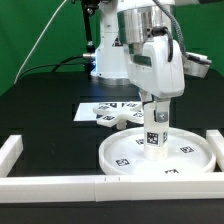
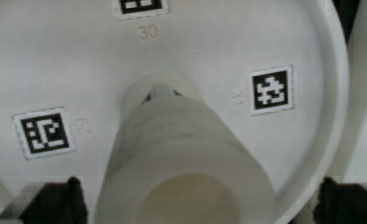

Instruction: Assemble round table

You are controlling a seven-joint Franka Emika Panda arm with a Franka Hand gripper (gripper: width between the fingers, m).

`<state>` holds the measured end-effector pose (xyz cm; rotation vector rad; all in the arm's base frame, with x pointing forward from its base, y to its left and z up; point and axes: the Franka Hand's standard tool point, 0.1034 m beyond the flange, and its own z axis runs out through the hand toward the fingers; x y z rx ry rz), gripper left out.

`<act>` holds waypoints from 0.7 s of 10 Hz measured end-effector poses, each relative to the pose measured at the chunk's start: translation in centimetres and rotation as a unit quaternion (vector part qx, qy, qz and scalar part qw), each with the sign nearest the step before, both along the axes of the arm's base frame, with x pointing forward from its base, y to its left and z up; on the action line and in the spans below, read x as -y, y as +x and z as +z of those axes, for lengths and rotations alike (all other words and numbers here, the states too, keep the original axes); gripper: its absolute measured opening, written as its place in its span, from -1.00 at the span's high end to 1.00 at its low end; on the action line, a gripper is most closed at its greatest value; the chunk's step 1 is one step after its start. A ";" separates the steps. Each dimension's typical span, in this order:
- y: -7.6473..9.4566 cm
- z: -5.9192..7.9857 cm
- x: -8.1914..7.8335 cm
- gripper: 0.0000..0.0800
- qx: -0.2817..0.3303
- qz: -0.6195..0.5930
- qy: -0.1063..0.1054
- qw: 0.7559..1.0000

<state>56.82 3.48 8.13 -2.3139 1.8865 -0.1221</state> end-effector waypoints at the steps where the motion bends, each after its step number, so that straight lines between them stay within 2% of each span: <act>1: 0.0 0.0 0.0 -0.62 0.002 0.044 -0.008 0.999; 2: -0.2 -0.1 -0.3 -0.62 -0.016 0.159 -0.023 0.987; 4: -0.3 -0.5 -0.2 -0.62 -0.023 0.312 -0.025 0.950; 7: -0.3 -0.6 0.5 -0.62 -0.012 0.397 -0.046 0.917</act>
Offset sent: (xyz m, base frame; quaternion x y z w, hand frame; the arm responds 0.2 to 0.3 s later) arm 0.0002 0.0269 -0.0167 -0.0212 -0.1309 -0.3798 0.9155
